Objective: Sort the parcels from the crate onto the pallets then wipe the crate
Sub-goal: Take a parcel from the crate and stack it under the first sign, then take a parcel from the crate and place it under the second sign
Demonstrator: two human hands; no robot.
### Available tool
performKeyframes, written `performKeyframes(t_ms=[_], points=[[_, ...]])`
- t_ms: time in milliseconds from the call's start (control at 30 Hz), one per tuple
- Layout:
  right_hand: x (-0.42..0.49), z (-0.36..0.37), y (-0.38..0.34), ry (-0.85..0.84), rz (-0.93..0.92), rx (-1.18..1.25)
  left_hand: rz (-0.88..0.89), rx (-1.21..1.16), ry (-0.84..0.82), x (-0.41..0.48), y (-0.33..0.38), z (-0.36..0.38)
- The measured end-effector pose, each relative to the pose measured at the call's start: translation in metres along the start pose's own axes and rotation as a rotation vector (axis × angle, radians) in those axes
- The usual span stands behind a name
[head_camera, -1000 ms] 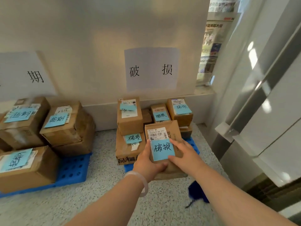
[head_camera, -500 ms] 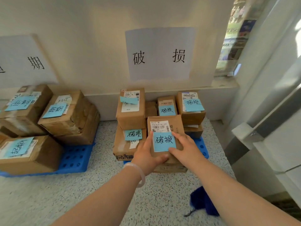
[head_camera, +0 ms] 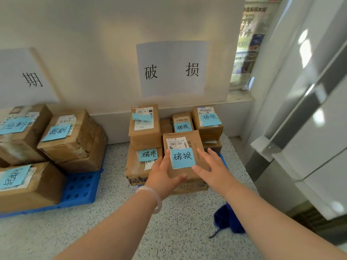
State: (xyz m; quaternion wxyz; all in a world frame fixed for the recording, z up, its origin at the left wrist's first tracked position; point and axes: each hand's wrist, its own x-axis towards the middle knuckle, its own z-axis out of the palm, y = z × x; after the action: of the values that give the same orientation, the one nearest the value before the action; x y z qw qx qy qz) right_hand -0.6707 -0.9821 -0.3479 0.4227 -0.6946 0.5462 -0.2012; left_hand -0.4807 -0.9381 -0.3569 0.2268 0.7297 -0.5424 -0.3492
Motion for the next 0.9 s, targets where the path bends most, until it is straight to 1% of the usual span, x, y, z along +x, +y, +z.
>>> performKeyframes(t_ms=[100,200,267,367,467,533,633,767,900], points=[[-0.03,0.004,-0.003,0.031,-0.022,-0.111,0.041,0.066,0.021,-0.021,-0.002,-0.003],[-0.067,0.008,-0.012,0.082,-0.065,-0.213,0.119,0.113,0.027,-0.05,-0.001,-0.009],[-0.095,0.014,-0.02,0.119,-0.074,-0.268,0.195,0.161,0.031,-0.071,0.0,-0.015],[-0.144,0.036,-0.025,0.135,-0.049,-0.345,0.364,0.276,0.051,-0.101,-0.003,-0.018],[-0.193,0.069,-0.022,0.137,0.018,-0.482,0.53,0.369,0.007,-0.133,-0.012,-0.005],[-0.225,0.083,-0.017,0.17,0.089,-0.546,0.593,0.408,-0.052,-0.154,-0.02,0.012],[-0.276,0.085,-0.008,0.219,0.198,-0.54,0.639,0.397,-0.159,-0.185,-0.026,0.039],[-0.336,0.082,0.008,0.322,0.304,-0.439,0.799,0.409,-0.237,-0.22,-0.016,0.07],[-0.384,0.083,0.022,0.333,0.41,-0.439,0.905,0.395,-0.334,-0.25,0.005,0.101]])
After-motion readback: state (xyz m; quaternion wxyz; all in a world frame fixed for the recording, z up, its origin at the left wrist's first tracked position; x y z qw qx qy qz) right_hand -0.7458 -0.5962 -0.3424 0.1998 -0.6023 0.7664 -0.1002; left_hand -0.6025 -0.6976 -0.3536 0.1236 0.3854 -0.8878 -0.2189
